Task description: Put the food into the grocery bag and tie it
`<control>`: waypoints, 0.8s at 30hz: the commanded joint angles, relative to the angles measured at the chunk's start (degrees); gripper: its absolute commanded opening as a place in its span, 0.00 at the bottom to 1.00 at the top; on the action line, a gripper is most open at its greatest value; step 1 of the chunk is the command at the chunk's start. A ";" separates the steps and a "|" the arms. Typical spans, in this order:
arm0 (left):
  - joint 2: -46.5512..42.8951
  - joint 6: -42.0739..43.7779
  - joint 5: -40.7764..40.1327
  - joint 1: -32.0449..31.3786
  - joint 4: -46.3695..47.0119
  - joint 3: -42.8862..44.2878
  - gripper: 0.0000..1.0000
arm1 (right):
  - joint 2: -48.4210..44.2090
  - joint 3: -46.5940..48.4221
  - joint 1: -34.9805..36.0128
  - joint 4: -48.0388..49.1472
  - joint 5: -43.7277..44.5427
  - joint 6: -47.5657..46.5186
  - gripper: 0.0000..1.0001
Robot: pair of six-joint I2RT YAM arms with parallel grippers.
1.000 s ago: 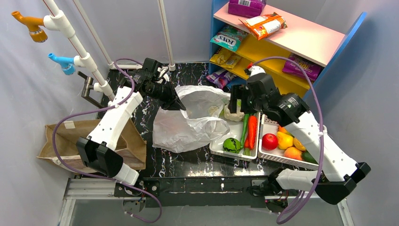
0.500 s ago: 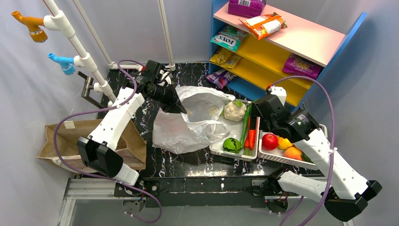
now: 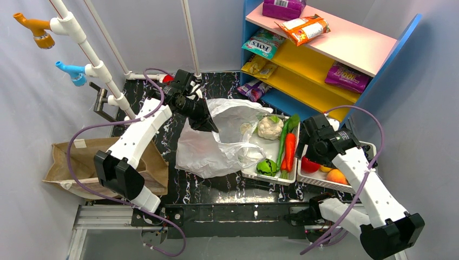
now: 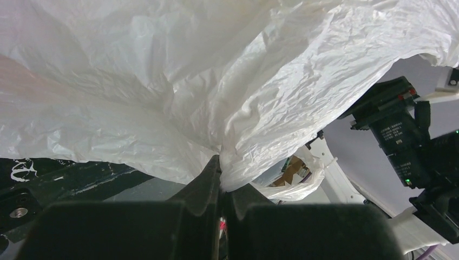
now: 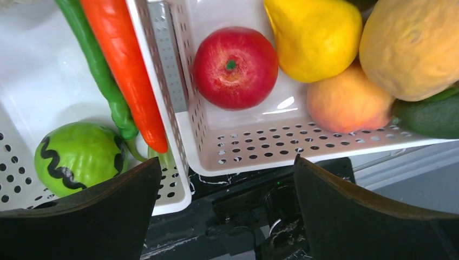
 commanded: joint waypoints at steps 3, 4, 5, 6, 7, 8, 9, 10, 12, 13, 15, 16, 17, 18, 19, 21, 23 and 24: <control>-0.55 0.79 1.12 -0.45 -1.71 1.25 0.00 | -0.32 -4.66 -6.16 4.87 -8.47 0.55 0.98; -0.49 0.80 1.08 -0.45 -1.73 1.21 0.00 | -0.01 -5.18 -6.92 5.27 -8.80 0.75 0.98; -0.59 0.80 1.05 -0.45 -1.74 1.18 0.00 | 0.29 -5.52 -7.62 5.53 -8.92 0.95 0.98; -0.68 0.80 1.00 -0.50 -1.86 1.20 0.00 | 0.76 -5.77 -8.34 5.77 -9.13 1.07 0.98; -0.76 0.80 0.96 -0.46 -1.89 1.08 0.00 | 1.20 -5.86 -8.96 5.99 -9.23 1.23 0.98; -0.90 0.80 0.85 -0.45 -1.87 0.98 0.00 | 1.61 -5.95 -9.54 6.14 -9.30 1.45 0.98; -1.03 0.77 0.87 -0.45 -1.85 0.88 0.00 | 1.95 -6.12 -10.13 6.36 -9.41 1.55 0.98; -1.10 0.79 0.86 -0.45 -1.86 0.77 0.00 | 2.13 -6.25 -10.58 6.60 -9.54 1.77 0.98; -1.34 0.72 0.80 -0.45 -1.94 0.64 0.00 | 2.17 -6.91 -11.60 7.25 -10.06 2.07 0.98; -1.34 0.78 0.79 -0.45 -1.97 0.57 0.00 | 1.96 -7.28 -12.15 7.66 -10.25 2.10 0.98; -1.52 0.78 0.70 -0.45 -2.00 0.55 0.00 | 1.52 -8.03 -13.52 8.73 -10.40 2.12 0.98; -1.46 0.78 0.60 -0.45 -2.00 0.47 0.00 | 1.27 -8.47 -14.37 9.21 -10.51 2.11 0.98; -1.51 0.71 0.61 -0.45 -1.99 0.42 0.00 | 1.24 -8.96 -15.08 9.60 -10.57 2.12 0.98; -1.59 0.66 0.59 -0.45 -2.00 0.36 0.00 | 1.23 -9.11 -15.80 9.85 -10.75 2.10 0.98; -1.56 0.59 0.60 -0.45 -2.02 0.37 0.00 | 1.38 -9.13 -16.54 9.91 -10.69 2.32 0.98; -1.61 0.59 0.61 -0.45 -2.06 0.46 0.00 | 1.76 -9.15 -18.23 9.63 -10.41 3.63 0.98; -1.58 0.58 0.52 -0.45 -2.04 0.42 0.00 | 2.02 -9.43 -20.04 9.78 -10.45 4.96 0.98; -1.56 0.60 0.52 -0.45 -2.03 0.45 0.00 | 1.87 -9.71 -20.74 10.20 -10.51 5.61 0.98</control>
